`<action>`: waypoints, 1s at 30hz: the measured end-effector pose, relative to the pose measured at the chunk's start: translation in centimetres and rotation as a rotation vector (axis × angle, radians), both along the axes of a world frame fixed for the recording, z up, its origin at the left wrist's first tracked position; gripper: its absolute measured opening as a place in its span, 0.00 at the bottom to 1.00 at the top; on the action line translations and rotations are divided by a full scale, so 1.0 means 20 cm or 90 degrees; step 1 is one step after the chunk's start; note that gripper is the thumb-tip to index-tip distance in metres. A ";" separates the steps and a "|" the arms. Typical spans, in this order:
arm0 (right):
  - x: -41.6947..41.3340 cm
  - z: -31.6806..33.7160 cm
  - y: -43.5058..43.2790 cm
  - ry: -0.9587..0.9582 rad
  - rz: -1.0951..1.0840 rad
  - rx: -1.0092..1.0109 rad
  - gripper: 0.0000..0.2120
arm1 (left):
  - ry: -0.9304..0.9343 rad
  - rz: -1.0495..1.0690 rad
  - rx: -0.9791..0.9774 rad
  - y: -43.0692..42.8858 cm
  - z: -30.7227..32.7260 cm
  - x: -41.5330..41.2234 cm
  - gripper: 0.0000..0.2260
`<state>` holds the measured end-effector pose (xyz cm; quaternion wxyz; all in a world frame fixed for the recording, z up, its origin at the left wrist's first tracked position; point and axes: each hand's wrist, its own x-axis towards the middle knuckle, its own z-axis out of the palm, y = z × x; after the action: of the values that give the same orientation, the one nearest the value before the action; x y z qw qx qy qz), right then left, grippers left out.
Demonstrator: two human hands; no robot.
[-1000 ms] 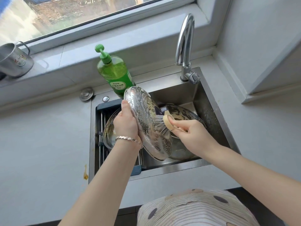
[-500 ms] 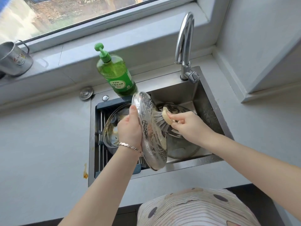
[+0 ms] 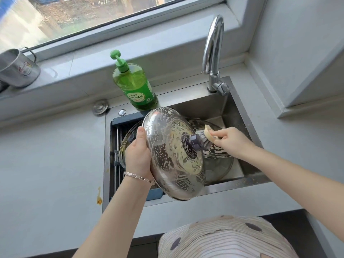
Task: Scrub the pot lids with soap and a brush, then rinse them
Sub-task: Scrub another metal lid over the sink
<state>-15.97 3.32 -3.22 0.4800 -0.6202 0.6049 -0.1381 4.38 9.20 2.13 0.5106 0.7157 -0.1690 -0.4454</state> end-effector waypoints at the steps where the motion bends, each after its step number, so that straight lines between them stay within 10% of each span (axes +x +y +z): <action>1: -0.04 -0.02 0.01 -0.004 -0.041 -0.010 0.16 | 0.010 0.024 -0.001 0.00 0.00 0.01 0.18; 10: 0.08 0.09 0.19 0.150 0.117 -0.233 0.20 | -0.044 0.053 -0.008 -0.03 0.00 -0.06 0.19; 19: 0.06 0.01 0.11 -0.295 -0.145 0.361 0.16 | -0.067 0.056 -0.038 -0.01 0.01 0.00 0.20; 23: 0.10 0.04 0.21 -0.251 -0.168 0.073 0.19 | -0.044 0.085 -0.040 0.00 -0.02 -0.02 0.20; 26: 0.12 0.06 0.25 0.058 0.024 -0.175 0.19 | -0.091 0.046 -0.056 0.01 -0.02 -0.08 0.22; 30: 0.15 0.06 0.11 0.037 0.027 -0.074 0.16 | -0.157 -0.016 -0.079 0.03 -0.01 -0.13 0.25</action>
<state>-13.01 5.48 -2.10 0.4280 -0.6638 0.5960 -0.1448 1.74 9.83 2.02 0.5235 0.7299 -0.2665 -0.3495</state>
